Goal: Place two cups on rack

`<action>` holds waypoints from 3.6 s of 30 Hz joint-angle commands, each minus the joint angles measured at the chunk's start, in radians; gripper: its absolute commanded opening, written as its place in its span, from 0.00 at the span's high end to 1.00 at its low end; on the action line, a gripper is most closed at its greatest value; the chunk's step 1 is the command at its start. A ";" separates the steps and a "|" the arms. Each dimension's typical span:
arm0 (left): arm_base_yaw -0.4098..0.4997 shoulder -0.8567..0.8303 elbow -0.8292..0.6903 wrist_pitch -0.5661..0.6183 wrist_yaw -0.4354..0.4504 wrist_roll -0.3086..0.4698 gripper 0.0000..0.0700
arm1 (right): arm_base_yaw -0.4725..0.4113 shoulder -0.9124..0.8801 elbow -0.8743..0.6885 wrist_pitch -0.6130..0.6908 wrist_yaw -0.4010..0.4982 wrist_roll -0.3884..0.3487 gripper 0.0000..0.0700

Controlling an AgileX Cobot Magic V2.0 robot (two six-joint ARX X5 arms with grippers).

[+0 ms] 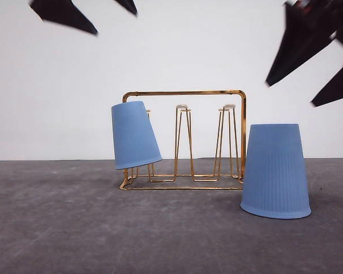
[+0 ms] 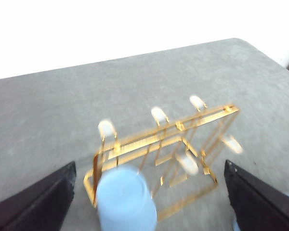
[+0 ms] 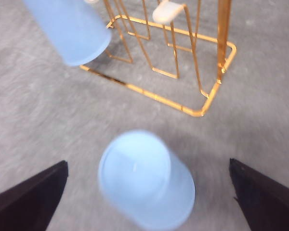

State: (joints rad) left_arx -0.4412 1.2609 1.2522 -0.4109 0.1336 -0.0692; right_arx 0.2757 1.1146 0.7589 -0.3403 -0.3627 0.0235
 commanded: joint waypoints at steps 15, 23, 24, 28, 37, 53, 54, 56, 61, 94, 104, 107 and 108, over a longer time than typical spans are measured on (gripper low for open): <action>0.067 -0.122 -0.116 -0.345 -0.062 0.050 0.15 | 0.071 0.279 0.016 0.131 0.023 -0.004 0.28; 0.067 -0.151 -0.278 -0.344 -0.062 0.023 0.15 | 0.074 0.267 0.051 0.089 0.021 -0.006 0.45; 0.067 -0.151 -0.285 -0.344 -0.062 0.023 0.15 | 0.074 0.259 0.071 0.069 0.020 -0.010 0.45; 0.067 -0.150 -0.290 -0.336 -0.062 0.023 0.15 | 0.074 0.220 0.202 -0.021 0.017 -0.037 0.45; 0.067 -0.150 -0.290 -0.303 -0.055 0.023 0.15 | 0.074 0.218 0.494 -0.106 0.032 -0.092 0.45; 0.067 -0.150 -0.290 -0.285 -0.055 0.023 0.15 | 0.074 0.481 0.509 0.044 0.119 -0.113 0.45; 0.067 -0.150 -0.290 -0.284 -0.055 0.023 0.15 | 0.074 0.505 0.509 0.056 0.129 -0.113 0.45; 0.067 -0.150 -0.290 -0.281 -0.055 0.023 0.15 | 0.074 0.536 0.509 0.070 0.129 -0.113 0.45; 0.067 -0.150 -0.290 -0.274 -0.055 0.015 0.15 | 0.074 0.566 0.509 0.077 0.127 -0.113 0.21; 0.355 -0.150 -0.288 -0.232 0.036 0.028 0.16 | -0.286 -0.187 0.032 -0.202 0.128 -0.033 0.06; 0.355 -0.150 -0.289 -0.233 0.036 0.023 0.16 | -0.286 -0.221 0.028 -0.212 0.129 -0.009 0.06; 0.355 -0.150 -0.288 -0.233 0.036 0.023 0.16 | -0.286 -0.221 0.028 -0.211 0.129 -0.009 0.06; 0.355 -0.150 -0.289 -0.234 0.036 0.023 0.16 | -0.286 -0.221 0.028 -0.211 0.129 -0.008 0.06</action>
State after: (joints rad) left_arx -0.0872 1.1057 0.9535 -0.6508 0.1637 -0.0448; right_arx -0.0105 0.8864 0.7803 -0.5581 -0.2340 0.0044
